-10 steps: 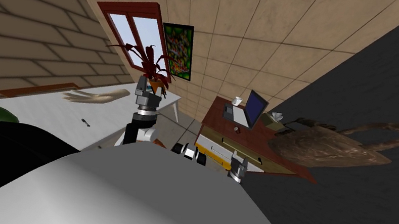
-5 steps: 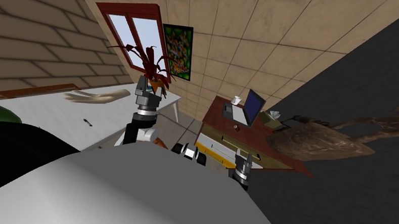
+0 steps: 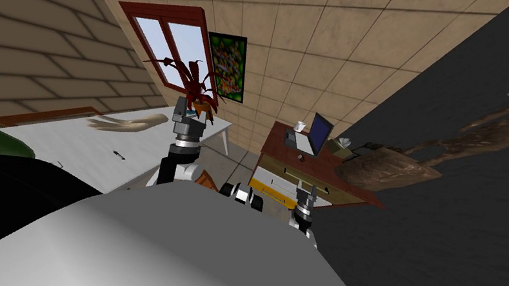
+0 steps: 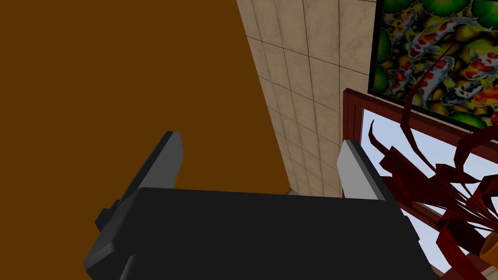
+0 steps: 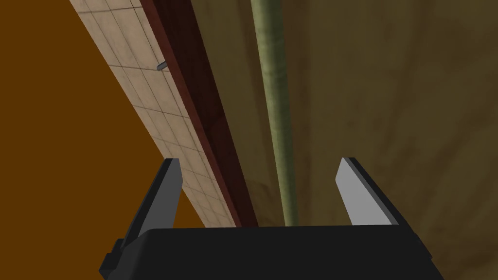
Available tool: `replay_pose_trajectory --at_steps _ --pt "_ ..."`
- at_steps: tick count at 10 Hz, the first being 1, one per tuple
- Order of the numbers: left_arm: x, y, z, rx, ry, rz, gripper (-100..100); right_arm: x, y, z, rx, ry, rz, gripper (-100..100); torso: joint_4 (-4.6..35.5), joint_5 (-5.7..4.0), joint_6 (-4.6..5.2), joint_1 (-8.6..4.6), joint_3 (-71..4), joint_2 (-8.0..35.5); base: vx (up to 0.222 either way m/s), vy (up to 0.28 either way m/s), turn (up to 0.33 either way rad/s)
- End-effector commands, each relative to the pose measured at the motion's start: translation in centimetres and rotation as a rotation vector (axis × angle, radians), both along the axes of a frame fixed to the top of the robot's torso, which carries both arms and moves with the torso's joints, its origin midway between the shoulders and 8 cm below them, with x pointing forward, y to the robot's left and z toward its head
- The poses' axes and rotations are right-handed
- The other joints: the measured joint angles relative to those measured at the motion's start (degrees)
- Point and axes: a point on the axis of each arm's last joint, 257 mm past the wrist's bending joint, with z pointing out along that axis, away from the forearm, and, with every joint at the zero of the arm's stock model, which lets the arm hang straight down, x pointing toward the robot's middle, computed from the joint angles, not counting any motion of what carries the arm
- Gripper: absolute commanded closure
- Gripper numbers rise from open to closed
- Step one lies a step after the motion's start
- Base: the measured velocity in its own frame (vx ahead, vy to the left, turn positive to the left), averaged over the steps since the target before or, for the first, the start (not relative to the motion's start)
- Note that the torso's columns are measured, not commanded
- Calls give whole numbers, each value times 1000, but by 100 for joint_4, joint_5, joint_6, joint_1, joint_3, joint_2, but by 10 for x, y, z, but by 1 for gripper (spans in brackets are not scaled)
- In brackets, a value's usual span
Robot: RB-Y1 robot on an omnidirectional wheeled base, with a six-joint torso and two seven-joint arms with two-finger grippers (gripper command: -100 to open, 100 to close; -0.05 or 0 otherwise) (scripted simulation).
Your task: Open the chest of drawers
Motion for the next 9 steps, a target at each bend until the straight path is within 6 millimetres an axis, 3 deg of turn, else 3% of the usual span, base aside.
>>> replay_pose_trajectory --at_steps 1,6,8,9 --pt "0 0 0 0 0 0 0 23 27 0 74 -3 40 -100 -1 0 0 1 0 0 -64 24 -51" --pt "0 0 0 0 0 0 0 33 80 -12 218 -11 59 -100 1 1 0 2 2 4 -25 13 -15" --pt "0 0 0 0 0 0 0 33 91 -15 249 -12 61 -100 2 2 1 4 5 8 -3 1 0" --pt "0 0 0 0 0 0 0 33 87 -15 237 -11 60 -100 2 1 0 5 5 8 0 0 0"
